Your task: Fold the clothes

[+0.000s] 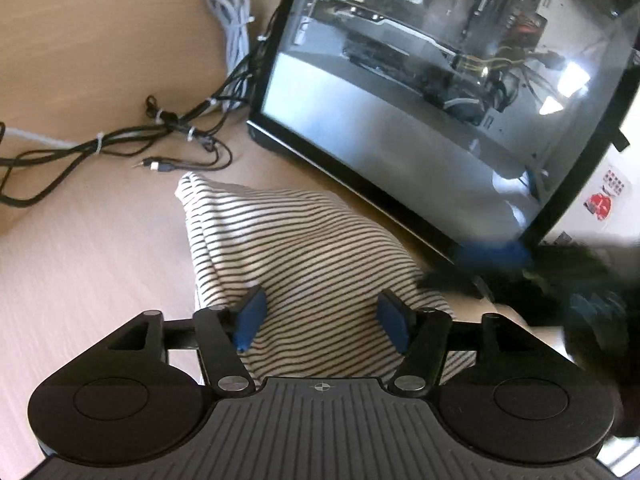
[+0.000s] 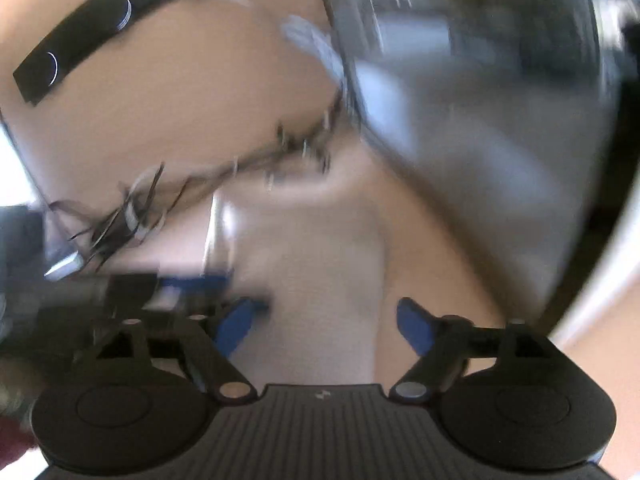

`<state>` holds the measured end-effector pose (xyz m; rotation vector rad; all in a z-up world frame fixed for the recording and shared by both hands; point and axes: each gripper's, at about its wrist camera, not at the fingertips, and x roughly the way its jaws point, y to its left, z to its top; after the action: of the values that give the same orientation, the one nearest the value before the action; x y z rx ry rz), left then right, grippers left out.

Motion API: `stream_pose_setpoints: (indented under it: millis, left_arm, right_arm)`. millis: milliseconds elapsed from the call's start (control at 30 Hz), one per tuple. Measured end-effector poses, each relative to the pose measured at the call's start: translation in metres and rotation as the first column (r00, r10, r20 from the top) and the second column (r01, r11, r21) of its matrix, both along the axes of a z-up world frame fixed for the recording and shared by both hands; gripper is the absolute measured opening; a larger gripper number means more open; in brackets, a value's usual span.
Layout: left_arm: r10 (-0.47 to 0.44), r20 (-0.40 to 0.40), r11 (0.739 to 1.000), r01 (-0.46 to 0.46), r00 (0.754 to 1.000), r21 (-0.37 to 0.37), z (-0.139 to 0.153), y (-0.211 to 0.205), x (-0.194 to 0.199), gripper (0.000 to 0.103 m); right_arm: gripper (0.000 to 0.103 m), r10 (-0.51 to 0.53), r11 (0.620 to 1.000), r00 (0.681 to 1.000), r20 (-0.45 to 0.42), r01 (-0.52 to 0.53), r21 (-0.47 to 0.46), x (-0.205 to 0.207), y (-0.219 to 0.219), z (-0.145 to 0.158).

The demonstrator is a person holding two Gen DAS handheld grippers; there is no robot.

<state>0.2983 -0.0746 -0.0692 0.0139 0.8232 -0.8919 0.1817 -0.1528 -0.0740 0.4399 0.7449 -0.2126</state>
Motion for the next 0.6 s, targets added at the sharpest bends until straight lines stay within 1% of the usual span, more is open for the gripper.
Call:
stream_pose_setpoints:
  millis: [67,100,200,233,300,333,367,433,467,533,600]
  left_arm:
    - [0.004,-0.022,1.0,-0.004,1.0,-0.02,0.0,0.002,0.003,0.071]
    - [0.003,-0.03,1.0,-0.004,1.0,-0.029,0.0,0.003,0.004,0.071]
    - [0.002,-0.031,1.0,-0.003,1.0,-0.031,0.001,0.005,0.006,0.071]
    - [0.007,-0.028,1.0,-0.007,1.0,-0.027,0.002,0.004,0.007,0.071]
    - [0.022,-0.032,0.999,-0.022,0.999,-0.025,0.004,0.005,0.013,0.071]
    - [0.032,-0.043,0.999,-0.033,0.999,-0.031,0.005,0.006,0.018,0.071]
    - [0.042,-0.053,0.998,-0.044,0.998,-0.035,0.006,0.008,0.023,0.071]
    - [0.055,-0.083,0.997,-0.06,0.995,-0.055,0.007,0.01,0.035,0.069]
    - [0.056,-0.104,0.995,-0.064,0.993,-0.071,0.006,0.012,0.041,0.063]
    - [0.058,-0.124,0.994,-0.069,0.991,-0.089,0.007,0.015,0.047,0.058]
    - [0.075,-0.097,0.991,-0.085,0.992,-0.1,0.012,0.024,0.037,0.056]
  right_arm:
    - [0.081,-0.005,1.0,0.999,-0.054,0.003,-0.021,-0.009,0.009,-0.016]
    - [0.081,-0.009,1.0,0.998,-0.065,0.008,-0.015,-0.011,0.013,-0.022]
    - [0.079,-0.02,0.997,0.999,-0.043,0.023,0.07,-0.009,0.016,-0.029]
    - [0.071,-0.011,0.997,1.0,-0.03,0.013,0.079,-0.006,0.016,-0.027]
    - [0.066,0.01,0.999,1.0,-0.011,-0.01,0.049,0.002,0.018,-0.016]
    - [0.061,0.018,0.999,1.0,0.008,-0.019,0.031,0.004,0.021,-0.009]
    - [0.058,0.022,1.0,1.0,-0.002,-0.022,-0.007,0.006,0.023,-0.008]
    - [0.057,0.027,0.996,0.999,-0.026,-0.029,-0.085,0.011,0.026,-0.008]
    - [0.057,0.029,0.992,0.999,-0.038,-0.034,-0.123,0.014,0.028,-0.008]
    - [0.057,0.031,0.979,0.997,-0.063,-0.043,-0.2,0.019,0.032,-0.007]
    - [0.057,0.017,0.983,0.997,-0.069,-0.029,-0.179,0.013,0.035,-0.012]
